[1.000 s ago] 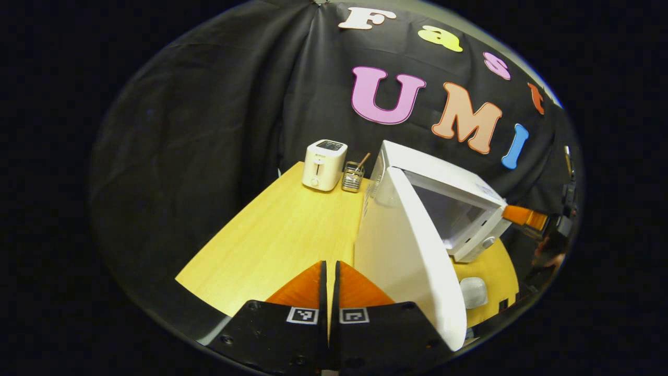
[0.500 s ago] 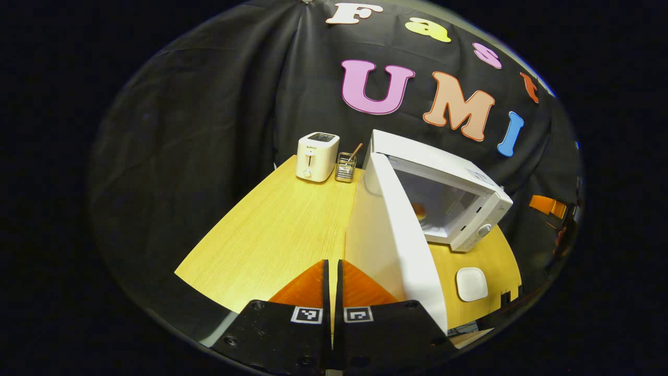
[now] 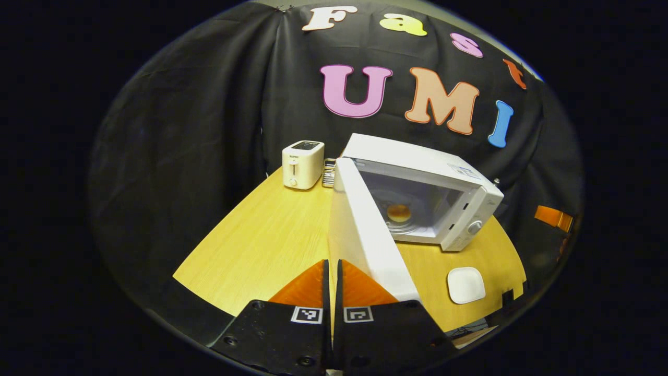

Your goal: Open the microwave oven with the left hand, put the food in, and close the microwave oven.

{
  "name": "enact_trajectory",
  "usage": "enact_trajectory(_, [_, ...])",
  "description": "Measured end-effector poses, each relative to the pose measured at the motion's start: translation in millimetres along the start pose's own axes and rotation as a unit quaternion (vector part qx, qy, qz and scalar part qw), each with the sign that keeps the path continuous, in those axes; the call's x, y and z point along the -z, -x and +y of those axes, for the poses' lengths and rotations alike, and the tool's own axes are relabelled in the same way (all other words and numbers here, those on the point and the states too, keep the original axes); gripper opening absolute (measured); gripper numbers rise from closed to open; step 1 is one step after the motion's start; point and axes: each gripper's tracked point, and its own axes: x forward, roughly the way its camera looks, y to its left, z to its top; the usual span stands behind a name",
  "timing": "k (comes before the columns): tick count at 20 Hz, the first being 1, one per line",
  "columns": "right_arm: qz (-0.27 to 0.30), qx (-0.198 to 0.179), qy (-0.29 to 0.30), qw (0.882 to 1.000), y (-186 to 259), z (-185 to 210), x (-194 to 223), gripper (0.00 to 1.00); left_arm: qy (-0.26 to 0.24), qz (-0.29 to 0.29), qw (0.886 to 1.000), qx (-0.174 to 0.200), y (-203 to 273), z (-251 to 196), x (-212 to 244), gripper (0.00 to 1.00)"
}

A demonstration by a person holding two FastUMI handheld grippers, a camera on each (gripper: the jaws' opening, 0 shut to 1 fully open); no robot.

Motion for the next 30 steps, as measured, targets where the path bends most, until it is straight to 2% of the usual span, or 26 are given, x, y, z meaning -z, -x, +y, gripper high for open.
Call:
enact_trajectory(6, [0.015, 0.008, -0.012, 1.0, 9.4, -36.3, 13.1, 0.92, -0.023, -0.011, 0.999, 0.025, -9.4, -60.0, -5.0, 0.01])
enact_trajectory(10, [0.026, 0.008, 0.003, 1.0, 14.4, -58.8, 23.6, 0.92, -0.038, -0.018, 0.998, 0.049, -19.4, -101.3, -12.0, 0.01])
enact_trajectory(11, [0.028, 0.009, 0.006, 1.0, 16.6, -64.1, 25.9, 1.0, -0.042, -0.02, 0.997, 0.056, -27.3, -114.0, -10.1, 0.01])
enact_trajectory(12, [0.03, 0.01, 0.007, 0.999, 17.5, -68.4, 29.0, 0.92, -0.046, -0.023, 0.997, 0.063, -29.9, -124.7, -12.9, 0.01])
enact_trajectory(13, [0.032, 0.011, 0.006, 0.999, 17.9, -73.7, 31.6, 1.0, -0.051, -0.024, 0.996, 0.068, -33.5, -134.4, -14.9, 0.01])
enact_trajectory(16, [0.037, 0.015, -0.005, 0.999, 20.5, -87.7, 38.4, 1.0, -0.063, -0.026, 0.994, 0.08, -45.7, -162.0, -17.1, 0.01])
enact_trajectory(17, [0.039, 0.018, -0.009, 0.999, 21.5, -92.9, 41.1, 0.92, -0.064, -0.026, 0.994, 0.086, -49.5, -171.2, -17.0, 0.01])
enact_trajectory(18, [0.038, 0.021, -0.012, 0.999, 22.7, -98.1, 41.4, 1.0, -0.064, -0.026, 0.993, 0.091, -52.3, -180.1, -17.1, 0.01])
enact_trajectory(24, [0.022, 0.023, -0.023, 0.999, 25.5, -115.6, 32.6, 1.0, -0.057, -0.024, 0.991, 0.116, -69.3, -221.9, -18.5, 0.01])
enact_trajectory(30, [0.014, 0.02, -0.014, 1.0, 26.8, -127.4, 28.3, 1.0, -0.067, -0.04, 0.99, 0.118, -83.0, -248.2, -31.8, 0.01])
